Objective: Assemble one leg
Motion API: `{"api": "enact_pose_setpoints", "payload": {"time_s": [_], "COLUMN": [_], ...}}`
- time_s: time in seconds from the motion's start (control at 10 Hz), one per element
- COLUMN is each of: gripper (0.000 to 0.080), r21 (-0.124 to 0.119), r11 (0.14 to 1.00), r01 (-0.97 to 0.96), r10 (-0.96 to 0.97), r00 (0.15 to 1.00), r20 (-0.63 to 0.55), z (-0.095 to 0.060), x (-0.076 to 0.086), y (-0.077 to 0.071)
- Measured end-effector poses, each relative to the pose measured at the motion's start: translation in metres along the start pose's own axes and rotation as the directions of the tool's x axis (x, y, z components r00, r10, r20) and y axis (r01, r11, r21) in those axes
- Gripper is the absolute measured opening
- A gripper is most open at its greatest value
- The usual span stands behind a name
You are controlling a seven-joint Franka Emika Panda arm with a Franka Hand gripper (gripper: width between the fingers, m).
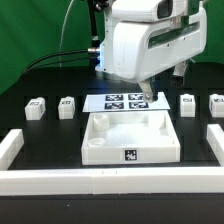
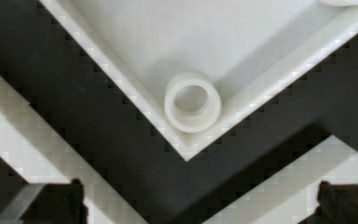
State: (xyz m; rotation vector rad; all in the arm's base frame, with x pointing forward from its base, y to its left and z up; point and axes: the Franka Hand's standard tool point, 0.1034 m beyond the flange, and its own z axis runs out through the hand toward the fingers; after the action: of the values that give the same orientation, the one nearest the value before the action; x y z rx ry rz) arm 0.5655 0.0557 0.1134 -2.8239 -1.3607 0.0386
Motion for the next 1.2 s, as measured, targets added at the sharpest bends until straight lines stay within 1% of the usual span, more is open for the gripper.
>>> {"api": "enact_pose_setpoints", "payload": {"time_s": [1.0,1.1,1.2], "gripper": [0.065,0.065,0.065], "r21": [0.0,-0.002,-0.004], "r11": [1.0,0.999,0.994], "r01": [0.002,0.043,0.106], "r10": [-0.002,-0.043,-0.106], "r00": [1.0,0.999,0.994], "r20": [0.0,-0.002,0.002], "z": [0.001,0.005,0.009], "x": [0.0,-0.004,-0.009], "y": [0.0,-0.004,-0.012]}}
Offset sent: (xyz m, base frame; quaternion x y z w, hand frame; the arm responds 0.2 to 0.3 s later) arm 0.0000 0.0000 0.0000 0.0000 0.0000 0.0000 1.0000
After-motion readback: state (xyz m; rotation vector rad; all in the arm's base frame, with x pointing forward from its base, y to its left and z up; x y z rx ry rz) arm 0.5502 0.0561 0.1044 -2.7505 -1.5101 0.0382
